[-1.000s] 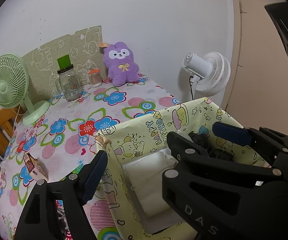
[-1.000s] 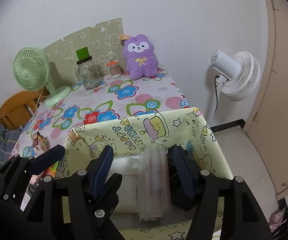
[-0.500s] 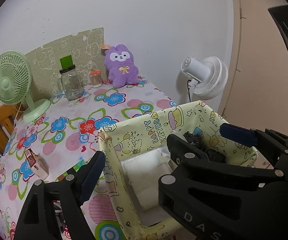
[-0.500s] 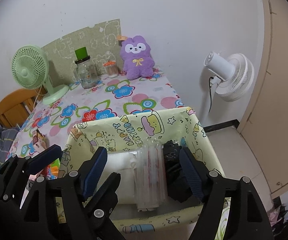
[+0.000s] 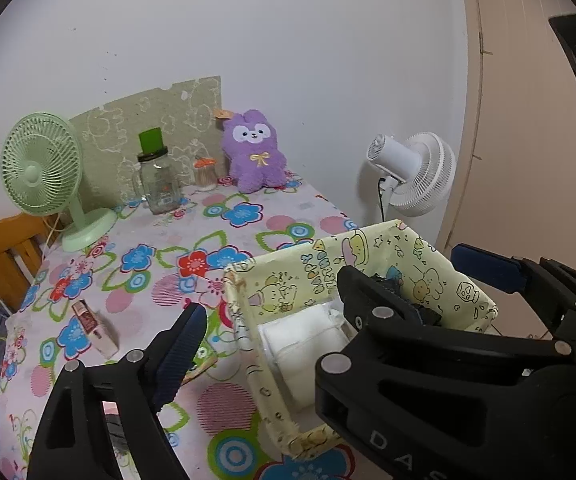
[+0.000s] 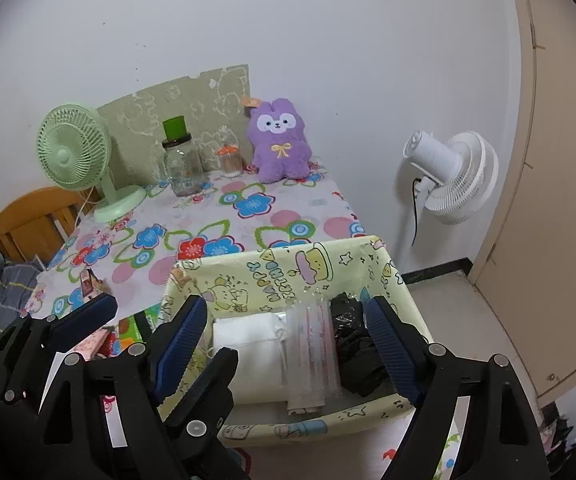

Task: Organize soft objects
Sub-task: 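Open the left tool to drop the white bag while the right tool releases the tube pack into the box, then withdraw both tools from the box toward the grey glove bundle and green bag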

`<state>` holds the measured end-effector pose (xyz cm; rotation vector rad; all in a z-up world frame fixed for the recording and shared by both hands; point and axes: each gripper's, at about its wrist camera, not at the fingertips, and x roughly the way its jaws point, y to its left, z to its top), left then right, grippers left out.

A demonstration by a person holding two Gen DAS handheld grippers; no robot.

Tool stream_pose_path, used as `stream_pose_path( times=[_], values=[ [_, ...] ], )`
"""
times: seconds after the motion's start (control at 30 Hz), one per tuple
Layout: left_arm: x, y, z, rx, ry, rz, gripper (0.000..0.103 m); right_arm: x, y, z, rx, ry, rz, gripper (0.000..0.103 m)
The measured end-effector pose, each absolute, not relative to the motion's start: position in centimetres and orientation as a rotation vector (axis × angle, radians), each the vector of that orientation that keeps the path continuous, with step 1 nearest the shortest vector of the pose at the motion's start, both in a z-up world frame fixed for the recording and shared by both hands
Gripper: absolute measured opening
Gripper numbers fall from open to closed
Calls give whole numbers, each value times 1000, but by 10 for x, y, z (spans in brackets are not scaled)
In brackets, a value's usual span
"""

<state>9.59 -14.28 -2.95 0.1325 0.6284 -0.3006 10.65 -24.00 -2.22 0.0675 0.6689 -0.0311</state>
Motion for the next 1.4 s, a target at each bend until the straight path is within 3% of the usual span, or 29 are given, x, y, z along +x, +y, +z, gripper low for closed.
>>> stream_pose_path(
  times=[0.93, 1.4],
  values=[
    [54, -72, 0, 94, 528, -225, 91, 64, -168, 13, 24, 546, 21, 95],
    [53, -35, -7, 65, 533, -177, 92, 66, -133, 6, 34, 556, 76, 97]
  ],
)
